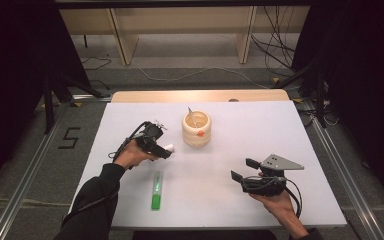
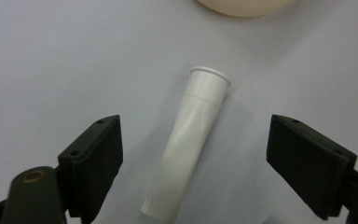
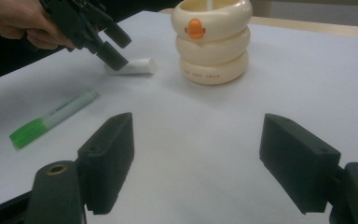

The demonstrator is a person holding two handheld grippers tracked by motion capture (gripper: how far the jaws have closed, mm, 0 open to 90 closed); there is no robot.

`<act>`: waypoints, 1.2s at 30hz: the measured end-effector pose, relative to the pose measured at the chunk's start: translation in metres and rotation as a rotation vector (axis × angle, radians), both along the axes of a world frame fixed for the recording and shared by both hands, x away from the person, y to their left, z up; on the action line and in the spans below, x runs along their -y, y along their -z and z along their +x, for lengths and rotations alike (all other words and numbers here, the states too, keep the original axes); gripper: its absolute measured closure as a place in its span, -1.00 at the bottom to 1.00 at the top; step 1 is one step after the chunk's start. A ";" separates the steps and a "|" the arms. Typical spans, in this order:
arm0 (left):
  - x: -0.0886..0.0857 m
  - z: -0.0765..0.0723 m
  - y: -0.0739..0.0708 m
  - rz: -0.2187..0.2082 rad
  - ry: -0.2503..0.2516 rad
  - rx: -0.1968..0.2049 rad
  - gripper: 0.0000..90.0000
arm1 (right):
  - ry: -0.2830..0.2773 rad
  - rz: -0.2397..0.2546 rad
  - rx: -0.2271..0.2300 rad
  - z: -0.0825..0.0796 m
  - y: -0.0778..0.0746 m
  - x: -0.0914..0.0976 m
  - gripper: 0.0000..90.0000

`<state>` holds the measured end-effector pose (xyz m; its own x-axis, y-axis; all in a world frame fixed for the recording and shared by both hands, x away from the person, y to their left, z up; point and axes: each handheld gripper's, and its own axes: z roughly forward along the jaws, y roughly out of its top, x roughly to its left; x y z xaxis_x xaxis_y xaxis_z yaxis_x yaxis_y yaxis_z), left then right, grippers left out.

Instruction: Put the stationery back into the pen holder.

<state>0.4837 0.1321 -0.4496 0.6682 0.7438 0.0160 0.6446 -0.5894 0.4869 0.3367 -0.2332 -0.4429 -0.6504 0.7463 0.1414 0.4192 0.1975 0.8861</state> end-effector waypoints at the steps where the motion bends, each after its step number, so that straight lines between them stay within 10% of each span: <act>1: 0.000 0.001 0.001 0.003 -0.001 0.000 -0.58 | -0.001 0.000 0.000 0.000 0.000 0.000 -0.40; 36: 0.016 0.018 0.012 0.079 0.131 -0.072 0.14 | -0.023 -0.017 -0.006 0.002 0.001 -0.005 -0.39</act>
